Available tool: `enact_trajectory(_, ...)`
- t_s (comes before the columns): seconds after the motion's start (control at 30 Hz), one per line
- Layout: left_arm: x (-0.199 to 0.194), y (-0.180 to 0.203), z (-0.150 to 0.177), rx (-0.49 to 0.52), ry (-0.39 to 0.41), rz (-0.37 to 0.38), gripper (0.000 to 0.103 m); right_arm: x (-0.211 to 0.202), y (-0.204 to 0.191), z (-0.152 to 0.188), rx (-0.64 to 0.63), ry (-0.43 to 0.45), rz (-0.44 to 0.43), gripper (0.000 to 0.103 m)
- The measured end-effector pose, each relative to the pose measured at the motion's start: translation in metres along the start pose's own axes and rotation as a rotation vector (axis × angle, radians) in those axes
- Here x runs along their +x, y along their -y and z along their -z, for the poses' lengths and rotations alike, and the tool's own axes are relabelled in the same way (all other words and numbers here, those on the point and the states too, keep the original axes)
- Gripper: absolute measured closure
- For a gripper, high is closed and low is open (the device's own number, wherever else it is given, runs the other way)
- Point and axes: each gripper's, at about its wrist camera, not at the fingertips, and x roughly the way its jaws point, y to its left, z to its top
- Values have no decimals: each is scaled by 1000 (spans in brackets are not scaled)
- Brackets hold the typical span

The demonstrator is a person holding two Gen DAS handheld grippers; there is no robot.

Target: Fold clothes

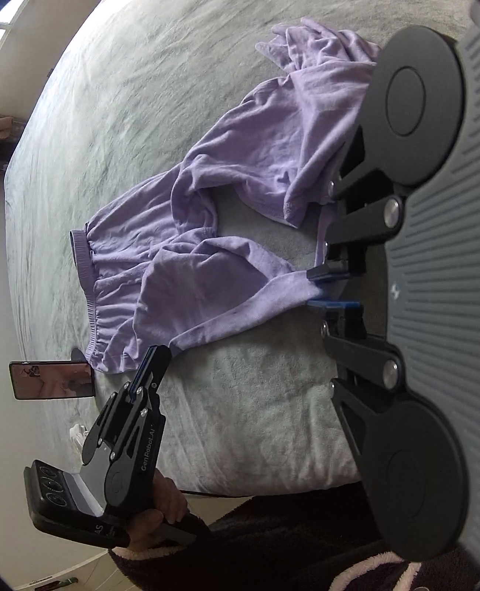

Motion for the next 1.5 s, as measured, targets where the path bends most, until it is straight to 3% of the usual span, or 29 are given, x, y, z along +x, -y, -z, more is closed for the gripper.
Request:
enact_trajectory(0.03,-2,-3,-4,-31,18,-6,65,-4,4,-2,18,28,2,68)
enact_trajectory(0.1,-2,-7,-16,-68,47,-59,63,-14,12,-4,54,81,12,62)
enact_trajectory(0.27,5,-23,-51,-160,76,-207,62,-21,48,-17,176,132,94,62)
enact_trajectory(0.47,54,-43,-94,-60,19,-371,61,-7,98,-25,281,85,218,62)
enact_trajectory(0.63,84,-63,-112,-60,6,-443,61,5,131,-24,347,71,233,73)
enact_trajectory(0.8,106,-82,-123,-55,-2,-519,62,25,142,-26,321,12,214,83)
enact_trajectory(0.97,123,-108,-130,-124,-19,-533,62,41,131,-29,218,-25,250,102)
enact_trajectory(1.0,126,-113,-130,-149,-28,-525,73,42,128,-29,197,-24,265,102)
enact_trajectory(1.03,129,-118,-130,-174,-37,-517,94,42,125,-29,173,-28,284,102)
enact_trajectory(1.07,131,-123,-130,-202,-41,-511,97,43,122,-29,149,-34,304,102)
enact_trajectory(1.2,121,-128,-125,-275,53,-509,99,38,122,-35,103,-37,405,103)
enact_trajectory(1.5,99,-126,-121,-318,253,-545,99,22,145,-51,83,11,652,103)
